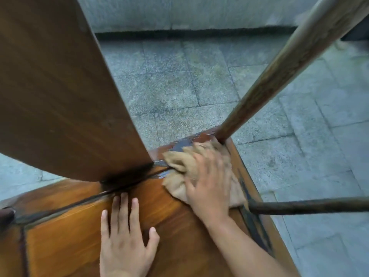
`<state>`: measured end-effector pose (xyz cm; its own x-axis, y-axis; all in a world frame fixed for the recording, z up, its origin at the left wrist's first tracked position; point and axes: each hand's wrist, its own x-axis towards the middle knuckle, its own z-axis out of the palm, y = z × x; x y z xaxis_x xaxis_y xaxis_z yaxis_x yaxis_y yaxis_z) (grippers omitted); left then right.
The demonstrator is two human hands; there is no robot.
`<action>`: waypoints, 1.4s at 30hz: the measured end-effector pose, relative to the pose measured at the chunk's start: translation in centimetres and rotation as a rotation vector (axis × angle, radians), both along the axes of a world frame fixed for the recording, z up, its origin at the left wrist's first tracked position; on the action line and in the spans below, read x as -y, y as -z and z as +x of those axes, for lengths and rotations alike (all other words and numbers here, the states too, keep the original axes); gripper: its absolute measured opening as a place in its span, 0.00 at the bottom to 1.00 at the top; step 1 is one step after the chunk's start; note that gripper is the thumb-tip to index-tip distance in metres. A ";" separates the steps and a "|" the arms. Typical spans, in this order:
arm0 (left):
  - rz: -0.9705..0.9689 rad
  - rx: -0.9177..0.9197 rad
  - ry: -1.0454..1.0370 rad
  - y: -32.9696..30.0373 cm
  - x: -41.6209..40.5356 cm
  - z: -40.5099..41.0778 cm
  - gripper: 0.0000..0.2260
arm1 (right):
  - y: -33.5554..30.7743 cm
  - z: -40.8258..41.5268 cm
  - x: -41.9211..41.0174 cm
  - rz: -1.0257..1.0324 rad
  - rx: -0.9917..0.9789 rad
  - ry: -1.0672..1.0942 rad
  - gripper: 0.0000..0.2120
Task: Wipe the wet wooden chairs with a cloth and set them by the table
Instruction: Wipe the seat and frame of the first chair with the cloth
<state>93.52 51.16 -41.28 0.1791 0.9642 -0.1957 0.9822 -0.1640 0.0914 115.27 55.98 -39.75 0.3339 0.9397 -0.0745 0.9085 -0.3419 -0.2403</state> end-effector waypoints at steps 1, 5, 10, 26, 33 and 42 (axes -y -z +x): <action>-0.001 0.003 -0.003 -0.2 -0.1 0.2 0.35 | -0.4 0.8 1.9 -0.003 -0.002 0.112 0.32; -0.040 0.039 -0.002 0.3 -0.3 0.0 0.39 | -0.6 2.8 0.4 -0.011 -0.011 0.382 0.26; 0.023 0.060 0.002 1.2 0.0 -0.2 0.35 | -1.1 6.1 -5.7 -0.002 -0.135 0.767 0.20; 0.043 -0.100 -0.003 0.5 0.2 0.5 0.36 | -0.6 0.1 12.6 0.007 0.053 -0.041 0.26; 0.071 -0.075 0.005 0.9 0.4 0.2 0.36 | -1.5 3.6 17.2 0.008 -0.020 0.646 0.21; 0.145 -0.020 0.003 0.9 0.6 0.3 0.35 | -0.3 10.3 12.1 -0.043 -0.149 0.961 0.20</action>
<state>93.78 50.56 -42.22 0.1796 0.9820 -0.0581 0.9831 -0.1770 0.0472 125.59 43.84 -39.42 0.9416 0.2667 -0.2054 0.1988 -0.9329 -0.3002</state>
